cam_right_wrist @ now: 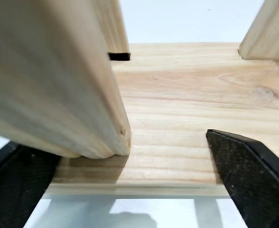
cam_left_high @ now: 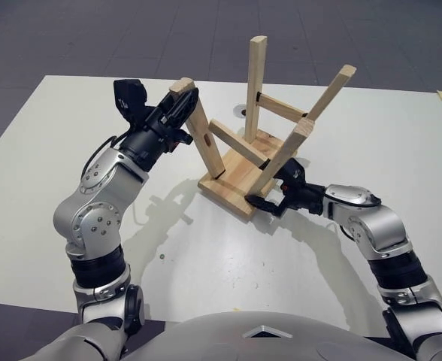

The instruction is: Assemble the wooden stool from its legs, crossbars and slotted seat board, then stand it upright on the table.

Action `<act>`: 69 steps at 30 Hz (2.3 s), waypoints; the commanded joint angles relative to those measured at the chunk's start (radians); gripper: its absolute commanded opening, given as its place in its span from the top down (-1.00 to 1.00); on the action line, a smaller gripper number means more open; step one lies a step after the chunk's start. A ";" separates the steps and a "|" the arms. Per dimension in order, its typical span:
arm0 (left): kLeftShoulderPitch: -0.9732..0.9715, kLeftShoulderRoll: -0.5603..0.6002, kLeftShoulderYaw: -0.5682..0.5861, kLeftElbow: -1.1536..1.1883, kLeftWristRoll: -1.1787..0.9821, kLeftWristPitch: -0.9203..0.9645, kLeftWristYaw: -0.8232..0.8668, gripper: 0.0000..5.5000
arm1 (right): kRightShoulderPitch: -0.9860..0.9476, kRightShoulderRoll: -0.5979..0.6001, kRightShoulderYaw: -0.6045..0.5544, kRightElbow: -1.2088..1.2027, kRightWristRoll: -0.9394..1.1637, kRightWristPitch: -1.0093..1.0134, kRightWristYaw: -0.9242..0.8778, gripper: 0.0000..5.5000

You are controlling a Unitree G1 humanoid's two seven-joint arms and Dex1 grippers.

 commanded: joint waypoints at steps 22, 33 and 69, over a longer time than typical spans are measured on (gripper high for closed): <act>0.009 0.035 -0.129 -0.033 0.217 -0.224 -0.050 0.63 | 0.086 0.014 -0.138 -0.042 0.106 0.062 0.071 -0.96; -0.098 -0.009 -0.028 -0.001 0.051 -0.116 0.076 0.62 | 0.082 0.015 -0.136 -0.054 0.105 0.067 0.070 -0.96; -0.042 0.063 -0.052 -0.003 0.094 -0.155 0.052 0.62 | 0.086 0.011 -0.118 -0.044 0.066 0.063 0.063 -0.96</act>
